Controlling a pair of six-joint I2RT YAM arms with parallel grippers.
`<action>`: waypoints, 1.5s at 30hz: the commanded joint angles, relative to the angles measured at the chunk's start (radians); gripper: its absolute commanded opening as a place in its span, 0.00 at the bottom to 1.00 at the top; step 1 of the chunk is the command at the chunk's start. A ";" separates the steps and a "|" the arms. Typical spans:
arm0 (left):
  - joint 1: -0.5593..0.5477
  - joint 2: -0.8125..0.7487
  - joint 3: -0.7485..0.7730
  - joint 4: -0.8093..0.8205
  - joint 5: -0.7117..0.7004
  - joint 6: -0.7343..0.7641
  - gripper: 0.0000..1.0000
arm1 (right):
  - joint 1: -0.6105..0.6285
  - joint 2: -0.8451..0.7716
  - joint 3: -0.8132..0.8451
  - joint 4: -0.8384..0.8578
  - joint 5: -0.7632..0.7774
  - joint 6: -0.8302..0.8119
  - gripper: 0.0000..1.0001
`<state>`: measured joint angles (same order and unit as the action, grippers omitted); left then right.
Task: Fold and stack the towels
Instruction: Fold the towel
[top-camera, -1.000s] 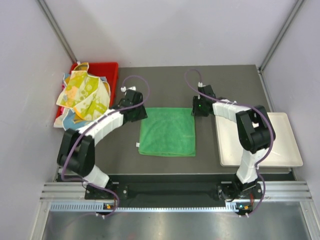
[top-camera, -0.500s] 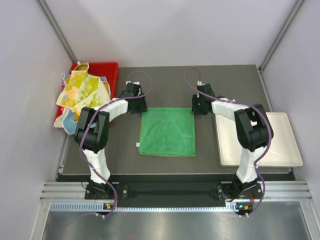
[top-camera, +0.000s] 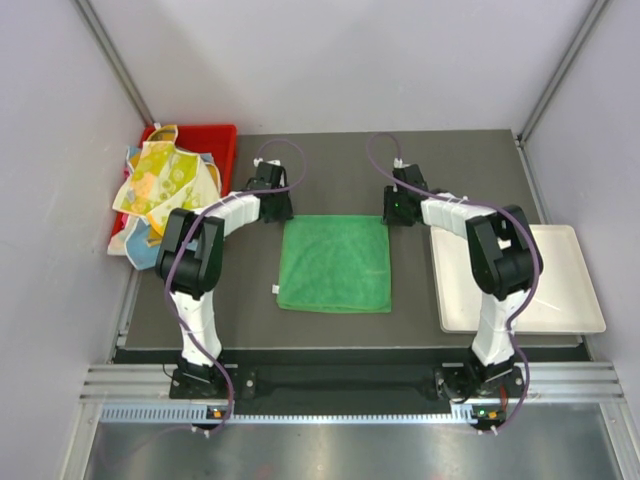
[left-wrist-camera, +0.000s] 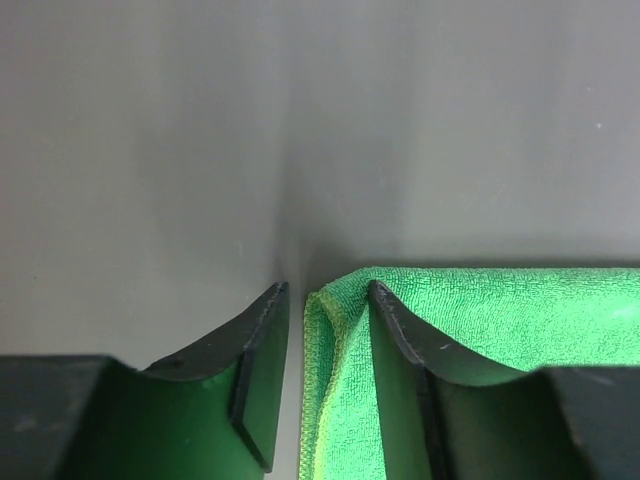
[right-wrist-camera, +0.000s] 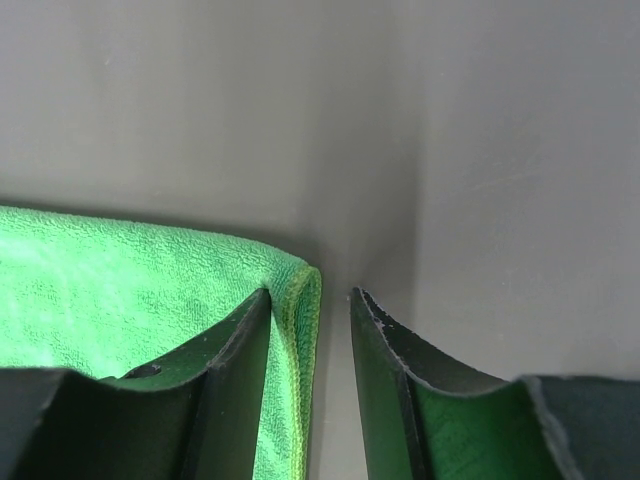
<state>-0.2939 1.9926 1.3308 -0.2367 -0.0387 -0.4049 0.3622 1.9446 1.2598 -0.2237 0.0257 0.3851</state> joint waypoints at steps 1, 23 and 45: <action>0.007 0.021 0.008 -0.001 0.003 0.006 0.40 | -0.002 0.017 0.038 0.004 0.023 -0.008 0.38; 0.019 0.038 0.001 0.019 0.020 0.000 0.17 | 0.001 0.031 0.049 0.034 0.006 -0.014 0.33; 0.029 0.032 0.019 0.028 0.007 -0.012 0.00 | 0.011 0.011 0.038 0.052 0.010 -0.020 0.10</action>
<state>-0.2779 2.0052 1.3319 -0.2176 0.0067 -0.4187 0.3664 1.9747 1.2903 -0.2016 0.0280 0.3840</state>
